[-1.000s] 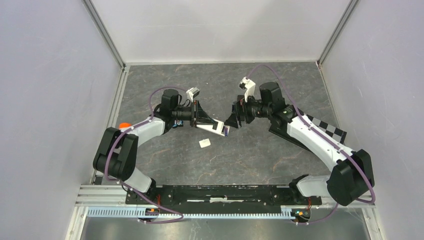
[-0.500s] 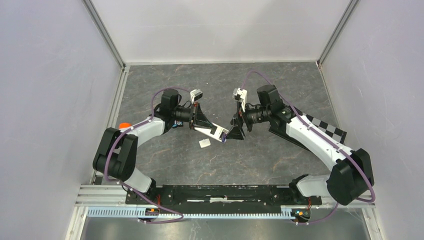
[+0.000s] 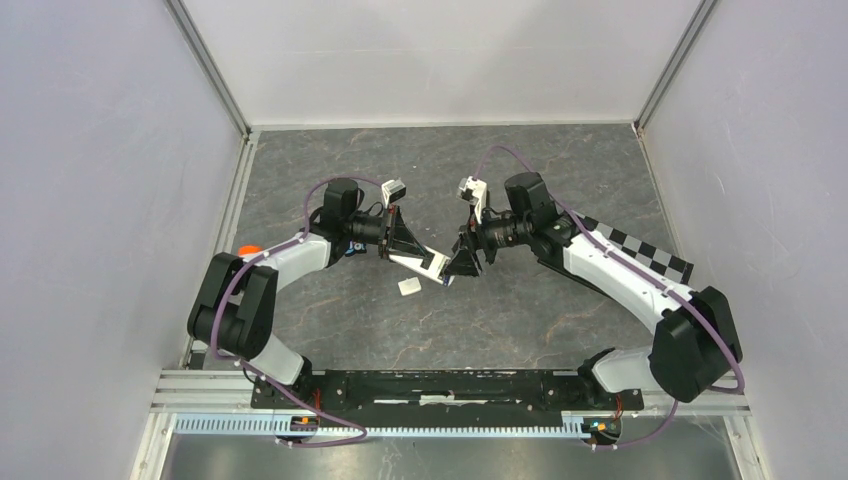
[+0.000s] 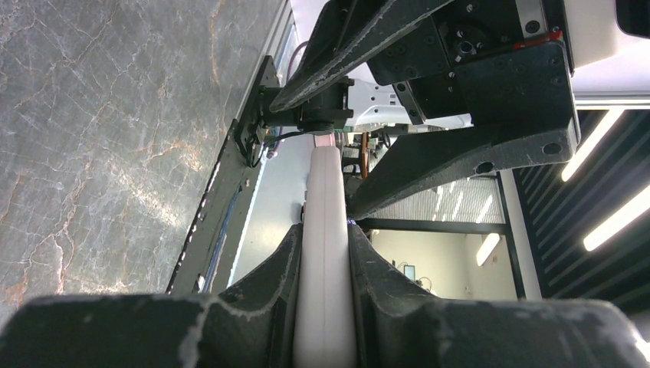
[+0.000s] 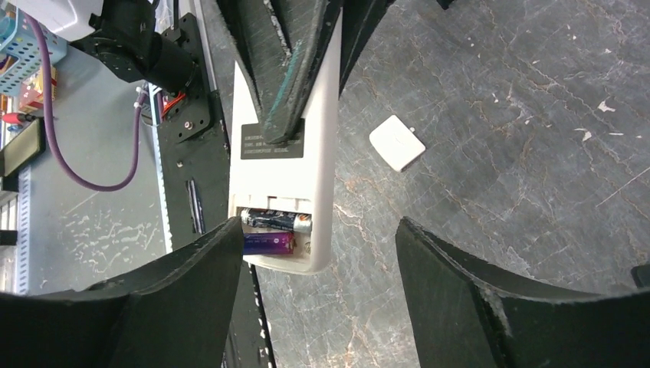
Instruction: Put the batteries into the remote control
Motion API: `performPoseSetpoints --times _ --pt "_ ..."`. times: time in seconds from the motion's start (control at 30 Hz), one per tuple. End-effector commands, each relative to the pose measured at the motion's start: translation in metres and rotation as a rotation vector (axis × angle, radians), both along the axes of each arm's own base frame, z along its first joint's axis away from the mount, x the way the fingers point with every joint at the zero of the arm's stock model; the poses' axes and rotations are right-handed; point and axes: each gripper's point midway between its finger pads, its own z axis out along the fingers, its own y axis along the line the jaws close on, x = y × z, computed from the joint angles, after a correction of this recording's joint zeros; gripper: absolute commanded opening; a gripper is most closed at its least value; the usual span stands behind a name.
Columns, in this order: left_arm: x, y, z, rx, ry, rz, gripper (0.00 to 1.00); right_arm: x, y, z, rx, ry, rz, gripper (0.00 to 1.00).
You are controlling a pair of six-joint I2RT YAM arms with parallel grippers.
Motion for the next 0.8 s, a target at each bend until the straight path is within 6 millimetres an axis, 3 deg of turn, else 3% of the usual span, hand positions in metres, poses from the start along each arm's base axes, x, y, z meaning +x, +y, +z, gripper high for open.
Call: performPoseSetpoints --times 0.0,0.13,0.23,0.47,0.57,0.77 --pt "-0.002 -0.001 0.017 -0.039 -0.030 -0.050 0.02 0.010 0.006 0.005 0.027 -0.009 -0.025 0.73" --pt "-0.001 -0.001 0.018 -0.040 -0.031 -0.051 0.02 0.010 0.007 0.002 0.026 0.000 -0.022 0.58" --pt "-0.001 -0.001 0.018 -0.039 -0.030 -0.050 0.02 0.011 0.008 0.002 0.027 0.002 -0.022 0.56" --pt "-0.001 -0.001 0.012 -0.021 -0.021 -0.042 0.02 0.019 0.011 0.025 0.085 0.005 -0.059 0.87" --pt "-0.001 -0.001 0.006 -0.009 -0.018 -0.041 0.02 0.017 0.011 0.023 0.100 0.001 -0.047 0.98" --pt "0.001 -0.001 0.000 0.018 -0.021 -0.051 0.02 -0.013 0.008 0.001 0.037 0.025 0.104 0.98"
